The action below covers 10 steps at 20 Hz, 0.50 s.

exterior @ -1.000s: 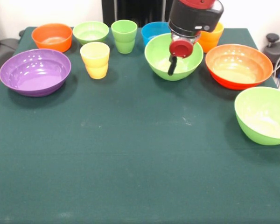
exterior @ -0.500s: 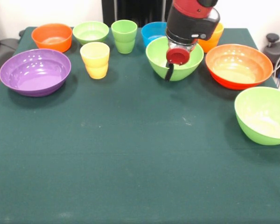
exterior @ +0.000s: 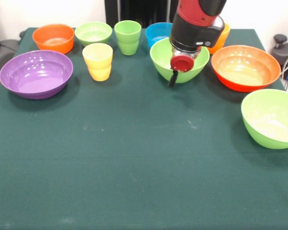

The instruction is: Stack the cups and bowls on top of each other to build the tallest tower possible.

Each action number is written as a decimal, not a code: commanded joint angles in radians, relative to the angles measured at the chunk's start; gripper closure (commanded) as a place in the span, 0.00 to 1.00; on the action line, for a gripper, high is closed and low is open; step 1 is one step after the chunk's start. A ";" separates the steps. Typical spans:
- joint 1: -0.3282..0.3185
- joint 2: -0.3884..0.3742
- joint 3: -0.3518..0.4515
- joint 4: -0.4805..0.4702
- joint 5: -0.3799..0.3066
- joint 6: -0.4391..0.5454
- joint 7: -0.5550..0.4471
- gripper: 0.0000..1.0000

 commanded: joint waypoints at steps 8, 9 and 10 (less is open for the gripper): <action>0.032 0.067 0.032 -0.122 -0.054 0.089 0.085 1.00; 0.030 0.065 0.031 -0.124 -0.056 0.094 0.082 1.00; 0.028 0.062 0.032 -0.126 -0.055 0.103 0.082 1.00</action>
